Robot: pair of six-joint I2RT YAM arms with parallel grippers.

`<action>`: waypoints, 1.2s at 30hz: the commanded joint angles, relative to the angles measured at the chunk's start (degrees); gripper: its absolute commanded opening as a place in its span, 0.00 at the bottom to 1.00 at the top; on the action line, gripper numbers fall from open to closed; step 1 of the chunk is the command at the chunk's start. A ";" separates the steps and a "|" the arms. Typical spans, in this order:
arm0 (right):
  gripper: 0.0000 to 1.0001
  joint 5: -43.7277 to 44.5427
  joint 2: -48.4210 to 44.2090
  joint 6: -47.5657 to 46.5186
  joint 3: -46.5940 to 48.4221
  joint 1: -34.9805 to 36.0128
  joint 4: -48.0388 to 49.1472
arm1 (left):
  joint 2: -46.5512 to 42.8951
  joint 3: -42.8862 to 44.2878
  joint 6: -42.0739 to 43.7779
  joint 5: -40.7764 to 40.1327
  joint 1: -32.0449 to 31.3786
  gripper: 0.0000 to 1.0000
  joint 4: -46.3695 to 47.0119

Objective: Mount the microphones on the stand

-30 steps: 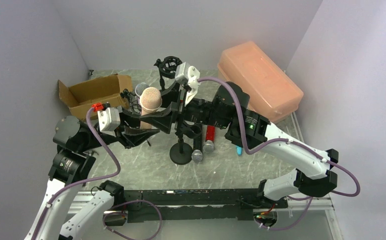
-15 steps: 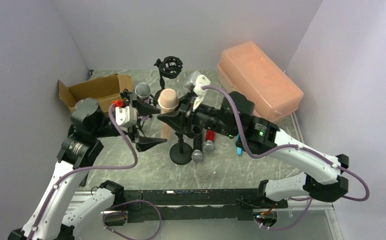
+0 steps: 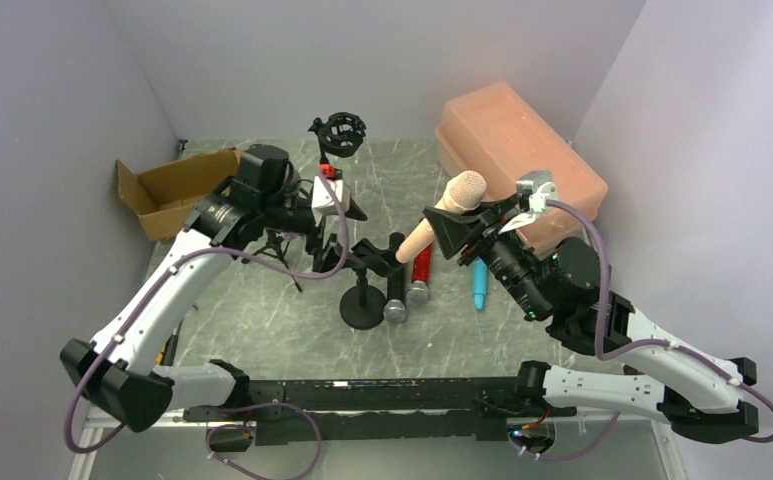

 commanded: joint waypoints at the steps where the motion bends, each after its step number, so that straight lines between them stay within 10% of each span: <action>1: 0.00 8.99 0.18 1.99 -1.30 -0.13 4.56 | 3.27 4.38 4.02 -1.22 -1.39 0.99 -5.57; 18: 0.00 14.25 6.85 8.34 -1.45 -3.65 3.81 | 3.46 -1.73 6.58 -15.15 -7.46 0.99 -5.41; 25: 0.00 9.79 7.47 14.28 -3.40 -7.72 2.23 | 3.30 -1.42 4.28 -18.20 -8.22 0.81 -3.92; 36: 0.00 7.73 9.67 16.79 -5.35 -8.88 2.91 | 0.82 -4.08 5.88 -15.12 -8.31 1.00 -4.16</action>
